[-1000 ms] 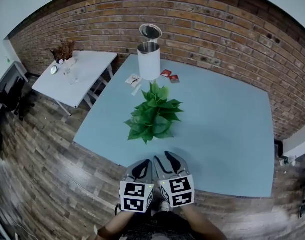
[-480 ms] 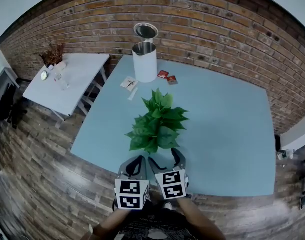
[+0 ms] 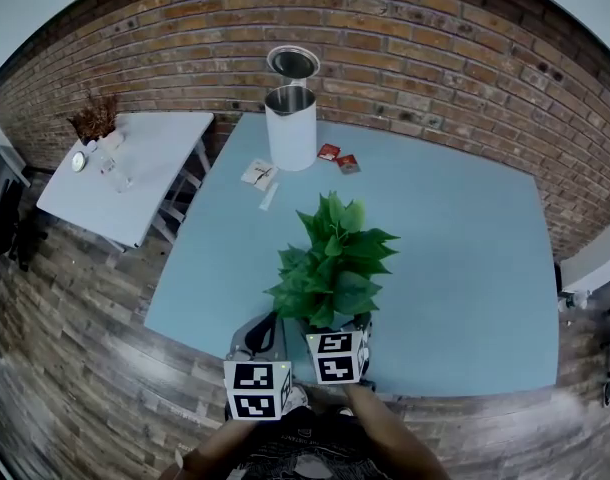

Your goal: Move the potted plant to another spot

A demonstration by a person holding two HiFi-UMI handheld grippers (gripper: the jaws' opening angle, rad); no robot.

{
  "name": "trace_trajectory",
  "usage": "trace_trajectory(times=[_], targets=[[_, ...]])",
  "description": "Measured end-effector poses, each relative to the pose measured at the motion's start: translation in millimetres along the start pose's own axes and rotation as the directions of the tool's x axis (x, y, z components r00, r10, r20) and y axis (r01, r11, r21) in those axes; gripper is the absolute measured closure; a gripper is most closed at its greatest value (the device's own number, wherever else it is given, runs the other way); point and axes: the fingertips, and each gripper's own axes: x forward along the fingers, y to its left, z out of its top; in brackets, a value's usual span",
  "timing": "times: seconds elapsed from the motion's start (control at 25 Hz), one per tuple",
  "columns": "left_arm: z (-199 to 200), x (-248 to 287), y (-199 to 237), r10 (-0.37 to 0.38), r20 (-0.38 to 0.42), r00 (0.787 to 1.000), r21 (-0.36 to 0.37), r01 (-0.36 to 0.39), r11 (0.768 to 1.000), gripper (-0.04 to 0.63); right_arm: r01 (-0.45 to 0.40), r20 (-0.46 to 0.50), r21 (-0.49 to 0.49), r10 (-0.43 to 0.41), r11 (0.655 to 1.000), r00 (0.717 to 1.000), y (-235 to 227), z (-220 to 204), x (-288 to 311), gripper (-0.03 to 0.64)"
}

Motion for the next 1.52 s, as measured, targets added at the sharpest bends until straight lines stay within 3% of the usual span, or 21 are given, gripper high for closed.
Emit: trace_trajectory(times=[0.4,0.56,0.96,1.52], targets=[[-1.7,13.2,-0.3,-0.076,0.006,0.997,0.041,0.076,0.996,0.598,0.099,-0.011,0.004,-0.099,0.995,0.995,-8.8,-1.8,23.4,0.107],[-4.7,11.9,-1.5,-0.100,0.007,0.995,0.048,0.100,0.994,0.598,0.130,-0.008,0.001,-0.130,0.991,0.991,-13.4,-3.9,26.3,0.149],[-3.6,14.7,-7.0,-0.082,0.007,0.997,0.052,0.081,0.995,0.598,0.111,-0.010,-0.012,-0.111,0.994,0.994,-16.5,-4.7,23.9,0.153],[-3.7,20.9,-52.0,-0.080,0.001,0.997,0.061,0.080,0.995,0.598,0.109,-0.019,-0.010,-0.109,0.994,0.994,-58.3,-21.8,-2.5,0.153]])
